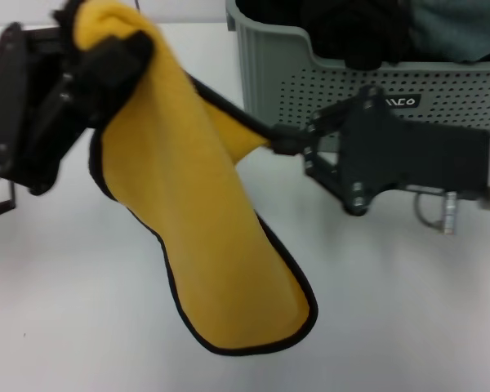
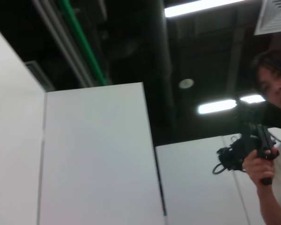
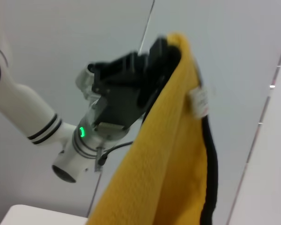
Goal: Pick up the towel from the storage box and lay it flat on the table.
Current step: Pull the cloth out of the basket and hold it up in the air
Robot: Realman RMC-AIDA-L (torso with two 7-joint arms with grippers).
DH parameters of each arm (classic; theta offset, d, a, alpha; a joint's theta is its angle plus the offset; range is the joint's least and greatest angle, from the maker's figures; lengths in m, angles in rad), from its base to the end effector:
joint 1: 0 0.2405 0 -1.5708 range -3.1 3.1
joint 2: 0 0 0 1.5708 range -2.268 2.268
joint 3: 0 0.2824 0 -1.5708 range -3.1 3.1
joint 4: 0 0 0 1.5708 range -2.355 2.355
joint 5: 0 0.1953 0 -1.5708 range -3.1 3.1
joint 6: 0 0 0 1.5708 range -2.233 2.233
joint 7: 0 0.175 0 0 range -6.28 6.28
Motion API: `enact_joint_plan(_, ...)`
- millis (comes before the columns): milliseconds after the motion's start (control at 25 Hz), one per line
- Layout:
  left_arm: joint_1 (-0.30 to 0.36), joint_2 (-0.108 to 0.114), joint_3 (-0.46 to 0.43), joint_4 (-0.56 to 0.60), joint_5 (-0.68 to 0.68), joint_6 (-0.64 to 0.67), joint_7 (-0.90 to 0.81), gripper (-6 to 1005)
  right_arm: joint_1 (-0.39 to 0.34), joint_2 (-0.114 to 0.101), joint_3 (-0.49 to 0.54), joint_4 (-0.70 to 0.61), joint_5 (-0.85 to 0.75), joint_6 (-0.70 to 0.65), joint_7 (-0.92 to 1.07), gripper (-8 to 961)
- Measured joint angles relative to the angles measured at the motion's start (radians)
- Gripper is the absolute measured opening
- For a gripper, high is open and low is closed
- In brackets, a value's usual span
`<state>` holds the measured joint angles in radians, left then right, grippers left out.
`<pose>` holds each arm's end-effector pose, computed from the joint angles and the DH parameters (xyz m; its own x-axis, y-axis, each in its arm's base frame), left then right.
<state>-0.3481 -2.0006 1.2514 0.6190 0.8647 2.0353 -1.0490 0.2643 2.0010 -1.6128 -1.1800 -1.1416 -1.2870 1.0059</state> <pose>-0.1851 0.2589 0.0479 0.2468 -0.1719 0.9537 0.0462 -0.9809 -0.1888 0.1427 0.2934 -0.0375 0.7170 0.3491 -0.6033 0.1222 -0.9151 -0.3843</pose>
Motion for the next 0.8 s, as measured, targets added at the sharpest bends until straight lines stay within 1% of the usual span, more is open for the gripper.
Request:
enact_joint_plan(80,0.011,0.019,-0.023,0.006,0.014,-0.001,-0.047,28,-0.071,-0.002,0.034,-0.12,-0.037,-0.002,0.055,12)
enact_joint_plan(120,0.013,0.034,-0.034,0.009,0.024,-0.002,-0.08,28,-0.111,0.001,0.063,-0.193,-0.064,-0.009,0.092,12)
enact_joint_plan(200,0.014,0.066,-0.051,0.012,0.046,-0.002,-0.137,28,-0.172,0.007,0.115,-0.298,-0.103,-0.033,0.158,10)
enact_joint_plan(240,0.01,0.083,-0.058,0.016,0.067,-0.002,-0.171,28,-0.195,0.009,0.147,-0.348,-0.11,-0.056,0.191,10)
enact_joint_plan(320,-0.002,0.104,-0.073,0.042,0.115,-0.003,-0.22,28,-0.219,0.011,0.208,-0.404,-0.103,-0.108,0.246,9)
enact_joint_plan(360,-0.009,0.11,-0.087,0.066,0.15,-0.003,-0.254,28,-0.223,0.011,0.245,-0.422,-0.096,-0.133,0.276,9)
enact_joint_plan(440,-0.025,0.115,-0.121,0.125,0.225,-0.003,-0.327,28,-0.224,0.012,0.31,-0.446,-0.081,-0.171,0.335,9)
enact_joint_plan(600,-0.054,0.118,-0.2,0.217,0.351,-0.003,-0.457,28,-0.221,0.013,0.427,-0.488,-0.049,-0.218,0.42,9)
enact_joint_plan(720,-0.064,0.116,-0.253,0.259,0.407,-0.004,-0.521,28,-0.214,0.013,0.499,-0.507,-0.022,-0.261,0.474,9)
enact_joint_plan(800,-0.078,0.116,-0.271,0.268,0.431,-0.004,-0.548,29,-0.209,0.012,0.535,-0.512,-0.017,-0.301,0.52,9)
